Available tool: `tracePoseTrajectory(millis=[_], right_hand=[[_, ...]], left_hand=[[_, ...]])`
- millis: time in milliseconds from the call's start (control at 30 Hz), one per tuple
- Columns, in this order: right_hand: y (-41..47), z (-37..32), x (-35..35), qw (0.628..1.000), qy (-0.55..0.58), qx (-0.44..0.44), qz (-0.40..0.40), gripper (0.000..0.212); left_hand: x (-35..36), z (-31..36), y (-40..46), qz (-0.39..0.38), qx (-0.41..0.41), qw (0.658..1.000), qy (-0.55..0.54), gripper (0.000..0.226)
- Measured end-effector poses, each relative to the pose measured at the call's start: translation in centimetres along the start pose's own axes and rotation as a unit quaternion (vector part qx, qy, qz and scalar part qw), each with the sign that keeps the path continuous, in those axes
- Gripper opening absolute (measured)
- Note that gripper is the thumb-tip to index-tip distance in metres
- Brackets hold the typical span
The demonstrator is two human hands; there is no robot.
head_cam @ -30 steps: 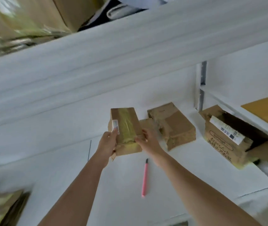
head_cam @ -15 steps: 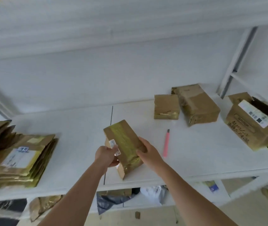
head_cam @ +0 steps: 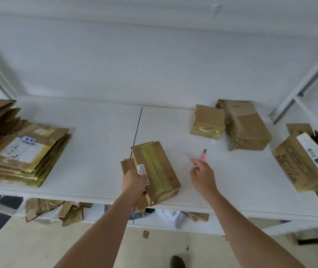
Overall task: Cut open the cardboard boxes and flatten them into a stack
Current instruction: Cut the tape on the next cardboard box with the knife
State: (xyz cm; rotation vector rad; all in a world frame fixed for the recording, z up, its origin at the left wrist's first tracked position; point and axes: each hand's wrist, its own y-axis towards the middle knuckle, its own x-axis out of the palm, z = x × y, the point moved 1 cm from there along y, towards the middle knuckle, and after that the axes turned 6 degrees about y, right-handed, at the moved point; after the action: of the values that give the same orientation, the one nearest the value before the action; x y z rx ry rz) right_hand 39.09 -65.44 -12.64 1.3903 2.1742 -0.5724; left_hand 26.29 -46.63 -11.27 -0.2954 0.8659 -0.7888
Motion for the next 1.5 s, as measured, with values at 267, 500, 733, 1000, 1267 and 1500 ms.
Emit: tracePoseTrajectory(millis=[267,500,733,1000,1267,1500], right_hand=[[4.3,4.0,-1.8,0.959,-0.274,0.015,-0.074,0.044],[5.5,4.3,-2.2,0.899,-0.397,-0.175,-0.058,0.018],[5.3,-1.6,0.2,0.977,0.085,-0.18,0.079,0.01],[5.4,-7.5,6.7,0.95,0.27,-0.152,-0.024,0.004],[5.5,-6.0,9.1,0.966,0.177,-0.186,-0.04,0.012],[5.8,-6.1,9.4,0.959,0.139,-0.239,-0.058,0.014]], left_hand=[[-1.0,0.6,1.3,-0.031,-0.017,0.999,0.032,0.024],[-0.2,0.4,1.5,-0.007,-0.007,1.0,0.022,0.021],[0.5,1.2,0.9,0.034,0.021,0.997,0.068,0.02],[0.8,1.4,0.6,0.054,0.01,0.995,0.08,0.021],[0.8,0.8,0.7,0.058,0.005,0.997,0.042,0.017],[0.7,0.8,0.6,0.046,-0.009,0.999,0.013,0.023]])
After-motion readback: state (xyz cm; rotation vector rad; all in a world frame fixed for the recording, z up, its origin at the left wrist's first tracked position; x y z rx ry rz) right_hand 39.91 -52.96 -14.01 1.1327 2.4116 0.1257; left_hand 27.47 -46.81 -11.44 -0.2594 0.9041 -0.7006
